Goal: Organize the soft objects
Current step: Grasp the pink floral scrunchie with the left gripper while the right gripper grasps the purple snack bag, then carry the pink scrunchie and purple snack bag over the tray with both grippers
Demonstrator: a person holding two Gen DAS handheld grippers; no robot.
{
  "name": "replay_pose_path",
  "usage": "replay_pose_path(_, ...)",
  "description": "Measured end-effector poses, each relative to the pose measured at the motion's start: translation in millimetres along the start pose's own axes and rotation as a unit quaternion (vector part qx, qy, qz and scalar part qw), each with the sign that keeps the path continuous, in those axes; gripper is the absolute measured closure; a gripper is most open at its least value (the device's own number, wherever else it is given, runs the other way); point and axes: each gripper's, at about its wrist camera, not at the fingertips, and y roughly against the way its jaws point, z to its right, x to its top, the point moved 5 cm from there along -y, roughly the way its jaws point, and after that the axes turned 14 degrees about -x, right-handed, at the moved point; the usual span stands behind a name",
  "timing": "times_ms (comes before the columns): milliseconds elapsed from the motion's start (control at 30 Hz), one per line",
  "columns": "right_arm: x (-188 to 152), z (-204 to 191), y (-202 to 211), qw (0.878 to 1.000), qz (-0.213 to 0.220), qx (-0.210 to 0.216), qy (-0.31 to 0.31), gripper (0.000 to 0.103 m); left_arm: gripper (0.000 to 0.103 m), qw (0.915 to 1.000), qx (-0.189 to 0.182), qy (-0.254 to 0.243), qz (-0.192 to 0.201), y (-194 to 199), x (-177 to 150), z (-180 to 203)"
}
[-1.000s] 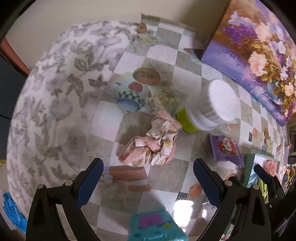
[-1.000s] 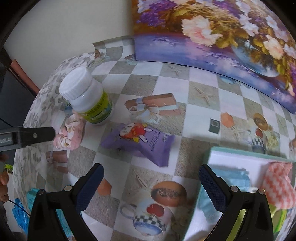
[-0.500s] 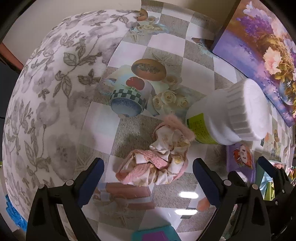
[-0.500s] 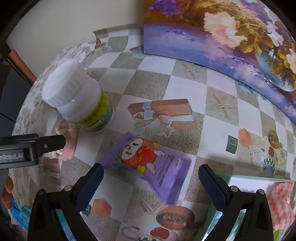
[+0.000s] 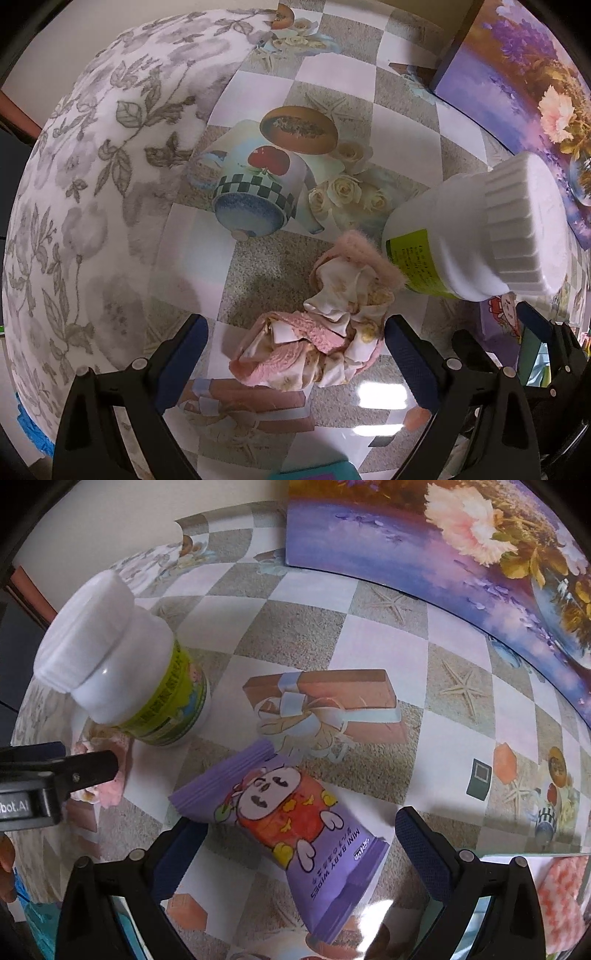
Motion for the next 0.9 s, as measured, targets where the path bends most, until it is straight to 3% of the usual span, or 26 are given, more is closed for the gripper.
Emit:
replay_pose_path(33, 1, 0, -1, 1.000, 0.001, -0.004, 0.003, 0.007, 0.007, 1.0000, 0.001, 0.000, -0.001, -2, 0, -1)
replay_pose_path(133, 4, 0, 0, 1.000, 0.007, -0.006, 0.004, 0.015, 0.025, 0.9999, -0.012, 0.003, -0.012, -8, -2, -2)
replay_pose_path(200, 5, 0, 0, 1.000, 0.011, -0.004, 0.001, 0.019, 0.026, 0.9999, -0.010, 0.001, -0.011, -10, -2, -3)
replay_pose_path(433, 0, 1, 4, 1.000, 0.021, -0.012, 0.001, 0.040, 0.053, 0.9997, -0.011, -0.011, -0.018, -10, -6, 4)
replay_pose_path(667, -10, 10, 5, 1.000, 0.014, -0.003, -0.012, 0.045, 0.074, 0.9995, -0.017, 0.005, -0.026, -9, -16, 4)
replay_pose_path(900, -25, 18, 5, 1.000, 0.006, 0.011, -0.022, 0.047, 0.082, 0.9993, -0.022, 0.027, -0.011, 3, -25, -5)
